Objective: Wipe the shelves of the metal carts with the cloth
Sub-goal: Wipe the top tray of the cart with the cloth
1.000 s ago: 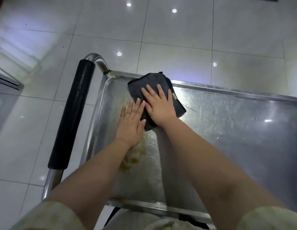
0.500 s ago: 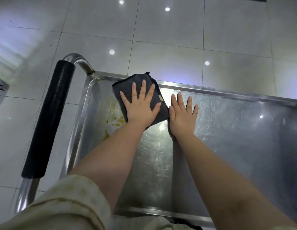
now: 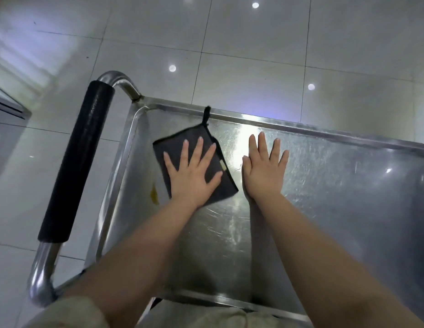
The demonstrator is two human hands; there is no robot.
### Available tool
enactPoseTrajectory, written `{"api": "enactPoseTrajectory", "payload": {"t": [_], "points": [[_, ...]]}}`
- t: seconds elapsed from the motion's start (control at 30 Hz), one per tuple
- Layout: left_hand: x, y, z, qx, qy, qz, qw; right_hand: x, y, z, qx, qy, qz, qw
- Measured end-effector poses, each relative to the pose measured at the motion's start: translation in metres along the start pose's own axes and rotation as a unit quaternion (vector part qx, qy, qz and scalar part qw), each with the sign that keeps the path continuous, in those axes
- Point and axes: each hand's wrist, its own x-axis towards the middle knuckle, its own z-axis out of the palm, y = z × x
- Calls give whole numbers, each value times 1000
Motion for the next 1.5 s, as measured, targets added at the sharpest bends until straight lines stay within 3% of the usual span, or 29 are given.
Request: {"api": "enactPoseTrajectory", "payload": {"t": [0.13,0.3,0.5,0.63,0.77,0.87,0.93,0.97,1.07,1.13,1.33,1.5], "points": [[70,14,-21,6,4,20,1000,-9,6,4,-10,19,-28,999],[65,12,-19,17,14,41,999,-7,7,4,3,15,-28,999],[53,-75,-25,-10,25,-106,994,-6,0,3,17,13,-21,1000],[50,-87,-27,13,24,-124,992,-7,-3,4,1,10,-24,1000],[47,-36,-19,1,22,-25,999,-6,-1,-2,24,10,-42,999],[34,30,-9,38,0,101,994,-3,7,-13,180,6,-65,981],[20,67,-5,50,-16,143,988,-7,23,-20,263,6,-38,964],[14,76,-2,51,-21,154,987,-13,32,-21,250,15,-21,968],[4,68,1,51,-16,181,982,-41,45,-13,77,26,3,997],[1,42,-1,50,-11,161,986,-62,44,-5,41,-2,12,999],[-21,-83,-10,6,7,-49,999,-100,48,10,16,-22,21,999],[-40,-94,-7,20,1,-84,996,-120,55,17,1,-22,30,999]]}}
